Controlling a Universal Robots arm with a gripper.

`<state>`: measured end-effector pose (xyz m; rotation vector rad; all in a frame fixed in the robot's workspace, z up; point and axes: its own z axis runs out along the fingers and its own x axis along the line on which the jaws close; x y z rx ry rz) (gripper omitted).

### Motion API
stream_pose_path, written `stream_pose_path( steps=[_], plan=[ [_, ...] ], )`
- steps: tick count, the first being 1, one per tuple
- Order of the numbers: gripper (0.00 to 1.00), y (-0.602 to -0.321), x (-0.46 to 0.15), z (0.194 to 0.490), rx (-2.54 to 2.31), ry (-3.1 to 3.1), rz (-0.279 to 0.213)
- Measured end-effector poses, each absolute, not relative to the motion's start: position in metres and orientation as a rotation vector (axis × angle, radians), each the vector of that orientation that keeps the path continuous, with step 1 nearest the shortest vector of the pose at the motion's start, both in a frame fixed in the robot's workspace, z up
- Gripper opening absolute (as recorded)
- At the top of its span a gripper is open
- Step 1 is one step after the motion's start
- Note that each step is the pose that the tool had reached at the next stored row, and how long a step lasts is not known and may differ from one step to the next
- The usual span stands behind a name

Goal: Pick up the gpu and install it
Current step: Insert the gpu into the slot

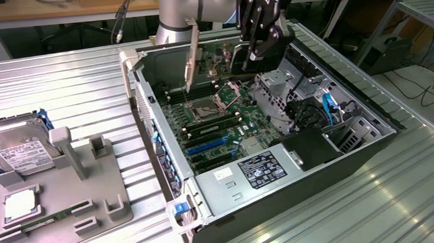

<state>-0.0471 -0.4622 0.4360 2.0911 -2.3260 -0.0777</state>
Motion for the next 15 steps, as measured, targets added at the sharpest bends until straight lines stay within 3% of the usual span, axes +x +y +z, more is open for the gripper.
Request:
stream_pose_path(
  steps=[9, 15],
  plan=[
    [0.28, -0.4618, -0.0472, 0.4335, 2.151, -2.301, -0.019],
    [0.28, -0.4602, -0.0472, 0.432, 2.179, -2.277, -0.017]
  ],
)
